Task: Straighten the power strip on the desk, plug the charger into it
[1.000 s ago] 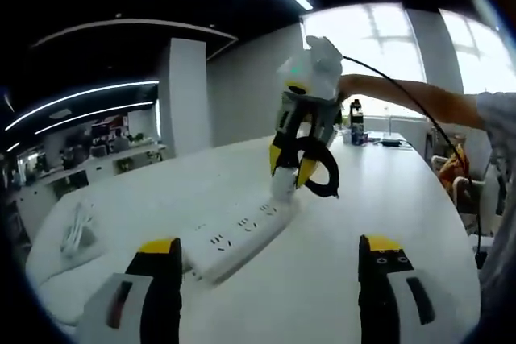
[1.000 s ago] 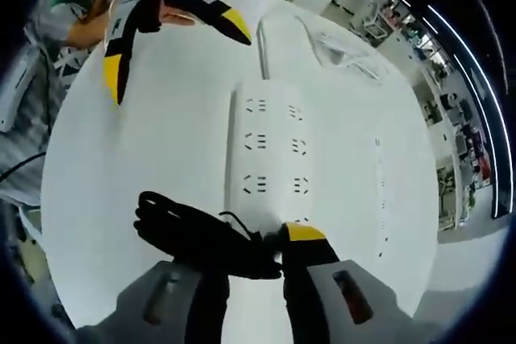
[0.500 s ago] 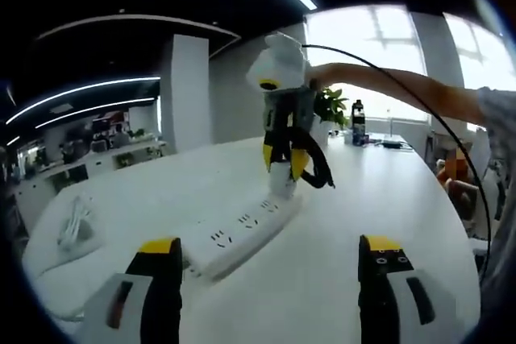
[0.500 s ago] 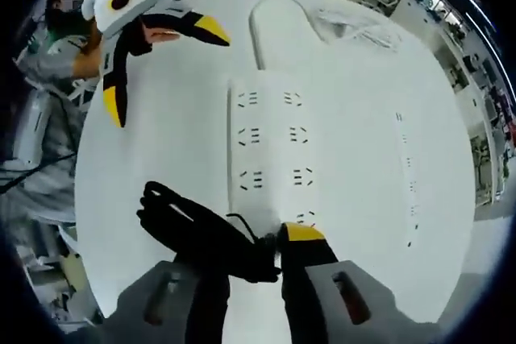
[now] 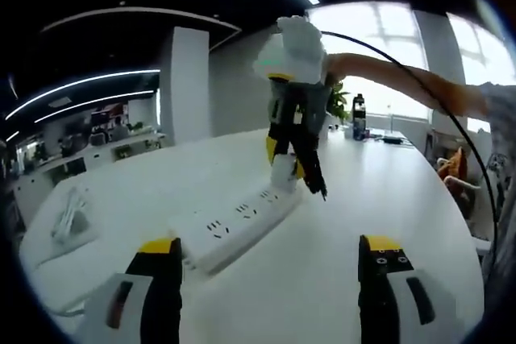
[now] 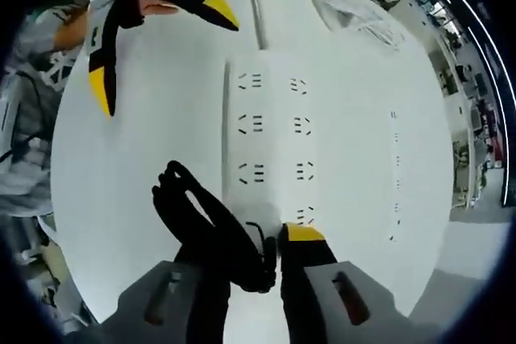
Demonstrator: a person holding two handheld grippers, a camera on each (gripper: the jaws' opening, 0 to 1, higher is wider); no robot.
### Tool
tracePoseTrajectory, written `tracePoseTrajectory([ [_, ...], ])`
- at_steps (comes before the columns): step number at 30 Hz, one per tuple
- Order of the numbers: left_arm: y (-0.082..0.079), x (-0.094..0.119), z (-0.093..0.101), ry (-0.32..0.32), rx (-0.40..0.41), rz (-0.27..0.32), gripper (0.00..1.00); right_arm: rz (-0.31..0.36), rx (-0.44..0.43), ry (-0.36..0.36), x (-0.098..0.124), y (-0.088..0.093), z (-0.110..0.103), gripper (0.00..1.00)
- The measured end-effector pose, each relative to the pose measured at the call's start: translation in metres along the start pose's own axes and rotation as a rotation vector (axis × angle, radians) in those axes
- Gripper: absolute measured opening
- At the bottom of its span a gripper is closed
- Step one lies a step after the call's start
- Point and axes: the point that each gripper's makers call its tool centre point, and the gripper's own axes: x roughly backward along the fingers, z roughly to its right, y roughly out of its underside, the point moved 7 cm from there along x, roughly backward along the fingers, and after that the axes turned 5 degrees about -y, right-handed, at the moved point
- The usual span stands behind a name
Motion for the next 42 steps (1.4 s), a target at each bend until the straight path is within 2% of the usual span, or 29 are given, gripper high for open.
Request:
tracePoseTrajectory([
  [3, 0.001, -0.001, 0.001, -0.003, -0.007, 0.000, 0.92, -0.056, 0.029, 0.091, 0.000, -0.003, 0.002, 0.21],
  [5, 0.002, -0.002, 0.000, -0.014, -0.016, 0.004, 0.92, -0.061, 0.029, 0.093, -0.002, -0.005, -0.002, 0.21],
  [6, 0.003, -0.002, -0.001, -0.019, -0.019, 0.004, 0.92, -0.045, 0.006, 0.098, -0.001, -0.003, -0.002, 0.22],
  [9, 0.004, -0.002, -0.003, -0.029, -0.028, 0.000, 0.92, 0.063, 0.035, 0.088, 0.000, 0.001, -0.005, 0.23],
  [12, 0.004, -0.002, -0.005, -0.033, -0.028, -0.002, 0.92, 0.127, 0.122, 0.094, -0.003, 0.002, -0.006, 0.25],
  [16, 0.005, -0.003, -0.006, -0.034, -0.025, -0.010, 0.92, 0.092, 0.092, 0.090, -0.003, 0.010, -0.005, 0.36],
  [20, 0.007, -0.004, -0.005, -0.020, -0.027, -0.022, 0.92, 0.154, 0.080, 0.112, 0.001, 0.008, -0.005, 0.47],
  [32, 0.010, -0.004, -0.006, -0.019, -0.019, -0.036, 0.92, 0.199, 0.073, 0.140, 0.014, 0.005, -0.007, 0.46],
  [36, 0.010, -0.004, -0.007, -0.022, -0.016, -0.035, 0.92, 0.200, 0.075, 0.148, 0.021, 0.008, -0.010, 0.46],
  [42, 0.010, -0.004, -0.008, -0.023, -0.009, -0.031, 0.93, 0.241, 0.057, 0.152, 0.034, 0.013, -0.015, 0.46],
])
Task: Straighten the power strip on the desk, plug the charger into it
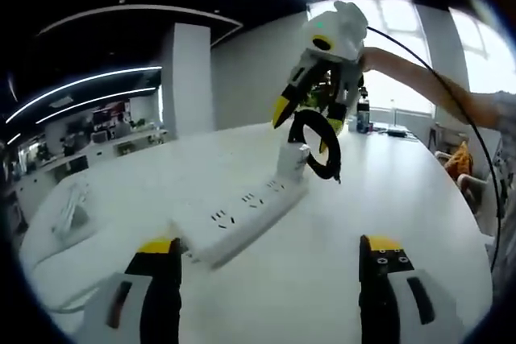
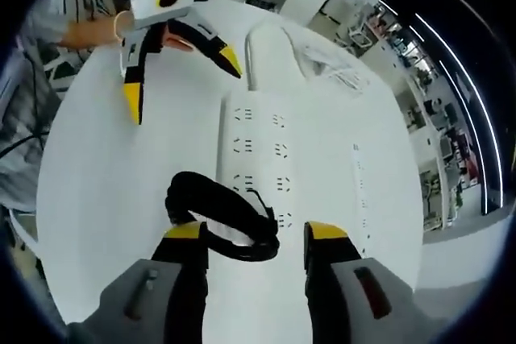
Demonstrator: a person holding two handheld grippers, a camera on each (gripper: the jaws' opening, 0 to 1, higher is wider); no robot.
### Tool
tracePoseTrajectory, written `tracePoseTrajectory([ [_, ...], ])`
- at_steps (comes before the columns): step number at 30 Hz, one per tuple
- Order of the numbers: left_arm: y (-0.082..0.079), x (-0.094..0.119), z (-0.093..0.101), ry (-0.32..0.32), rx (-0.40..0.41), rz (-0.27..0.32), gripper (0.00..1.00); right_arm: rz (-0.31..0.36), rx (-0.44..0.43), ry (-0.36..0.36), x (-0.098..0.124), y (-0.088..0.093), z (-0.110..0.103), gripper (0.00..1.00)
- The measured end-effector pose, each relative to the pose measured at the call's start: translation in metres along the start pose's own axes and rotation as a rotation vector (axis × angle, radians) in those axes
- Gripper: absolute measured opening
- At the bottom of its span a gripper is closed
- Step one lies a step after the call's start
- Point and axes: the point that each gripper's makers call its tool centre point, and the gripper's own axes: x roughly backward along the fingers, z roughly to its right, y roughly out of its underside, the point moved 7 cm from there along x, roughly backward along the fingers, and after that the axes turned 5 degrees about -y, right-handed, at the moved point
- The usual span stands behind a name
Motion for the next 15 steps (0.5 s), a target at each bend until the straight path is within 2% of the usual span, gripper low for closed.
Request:
tracePoseTrajectory([
  [6, -0.001, 0.001, -0.003, -0.008, 0.010, 0.011, 0.93, 0.043, -0.018, 0.025, 0.013, 0.004, 0.007, 0.46],
  [11, -0.004, 0.004, -0.006, -0.017, 0.017, 0.030, 0.93, 0.172, -0.085, 0.031, 0.025, 0.007, 0.013, 0.47],
  [15, -0.005, 0.005, -0.007, -0.021, 0.024, 0.037, 0.92, 0.227, -0.105, 0.032, 0.030, 0.010, 0.012, 0.50],
])
